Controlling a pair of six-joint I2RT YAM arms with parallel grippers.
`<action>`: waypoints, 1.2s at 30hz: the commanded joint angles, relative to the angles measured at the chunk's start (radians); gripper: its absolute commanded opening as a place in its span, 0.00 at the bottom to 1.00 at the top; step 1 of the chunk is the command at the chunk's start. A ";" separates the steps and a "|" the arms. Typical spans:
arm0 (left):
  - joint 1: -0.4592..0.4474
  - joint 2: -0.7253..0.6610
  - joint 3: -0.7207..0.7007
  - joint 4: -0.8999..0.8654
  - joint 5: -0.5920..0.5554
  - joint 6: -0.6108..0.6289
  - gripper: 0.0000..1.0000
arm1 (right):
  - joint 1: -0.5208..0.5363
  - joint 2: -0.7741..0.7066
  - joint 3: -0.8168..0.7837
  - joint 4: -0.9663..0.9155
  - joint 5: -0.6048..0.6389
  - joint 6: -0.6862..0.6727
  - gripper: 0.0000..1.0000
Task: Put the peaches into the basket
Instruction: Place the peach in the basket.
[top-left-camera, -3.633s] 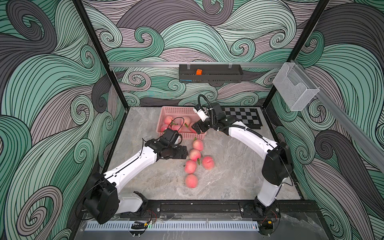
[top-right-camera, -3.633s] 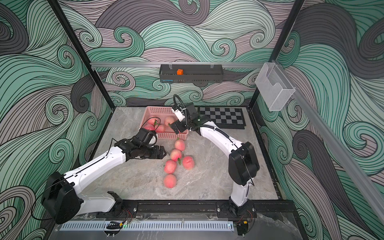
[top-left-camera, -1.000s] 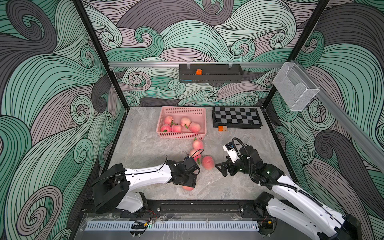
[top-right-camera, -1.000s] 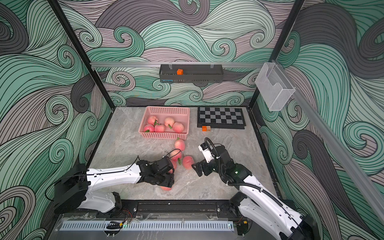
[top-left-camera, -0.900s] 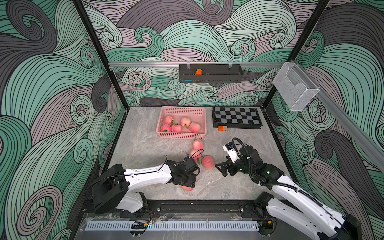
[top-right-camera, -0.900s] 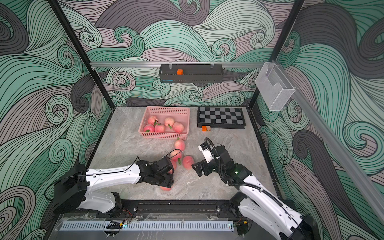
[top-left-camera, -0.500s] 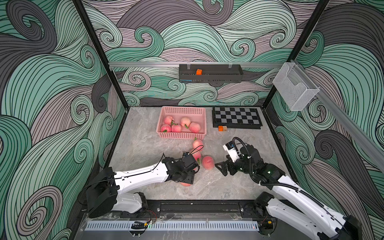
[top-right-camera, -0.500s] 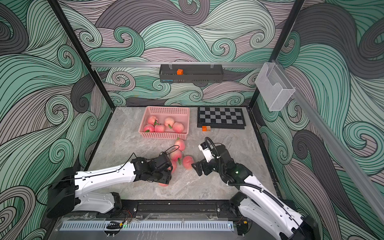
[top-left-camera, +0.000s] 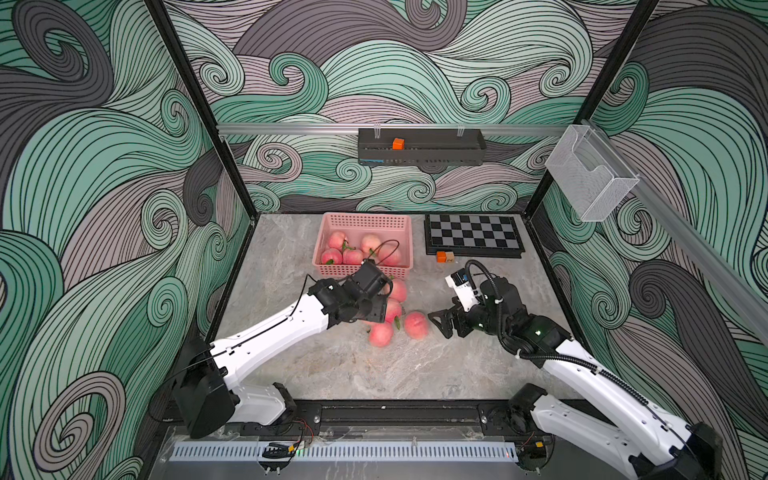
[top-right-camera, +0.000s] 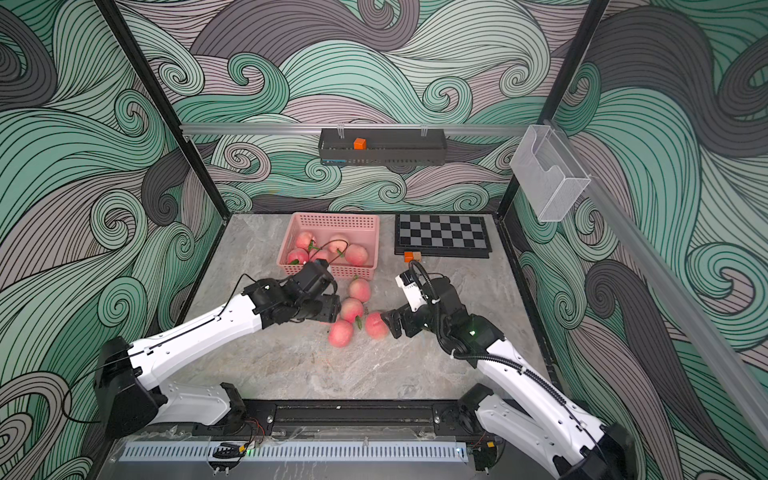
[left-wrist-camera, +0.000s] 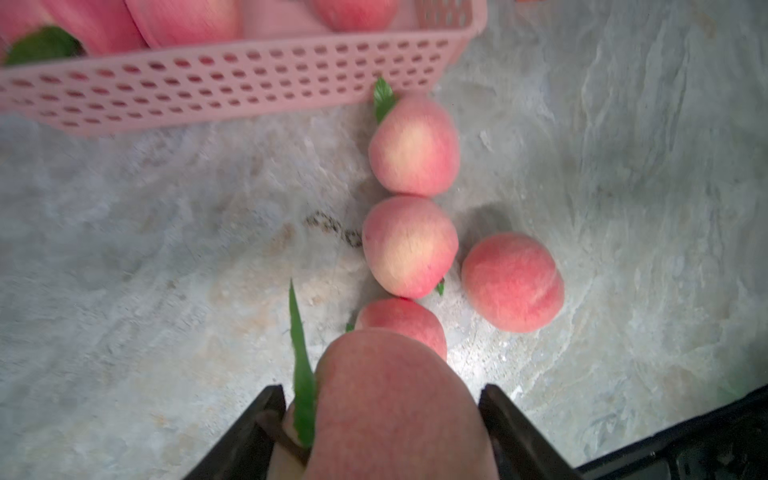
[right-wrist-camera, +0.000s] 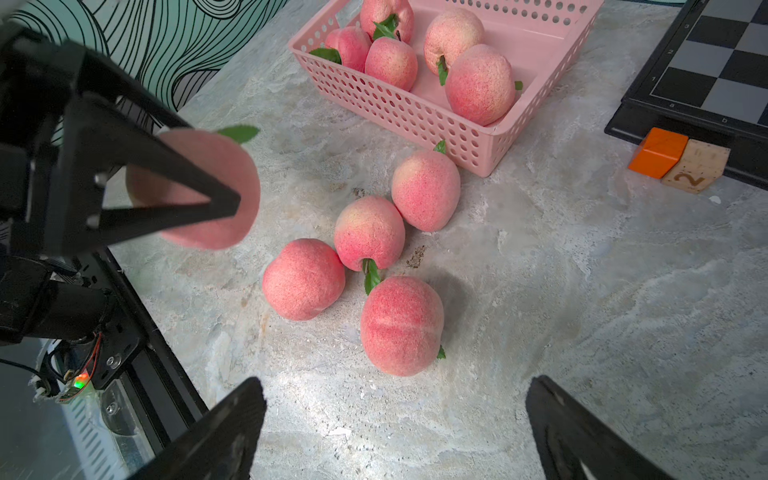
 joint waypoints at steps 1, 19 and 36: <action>0.074 0.081 0.109 -0.031 0.014 0.129 0.67 | -0.018 0.039 0.053 0.007 -0.018 -0.026 0.99; 0.368 0.605 0.688 0.036 0.034 0.299 0.66 | -0.120 0.240 0.214 0.024 -0.116 -0.092 0.99; 0.490 0.996 1.105 0.131 0.112 0.383 0.66 | -0.145 0.298 0.250 0.016 -0.121 -0.109 0.99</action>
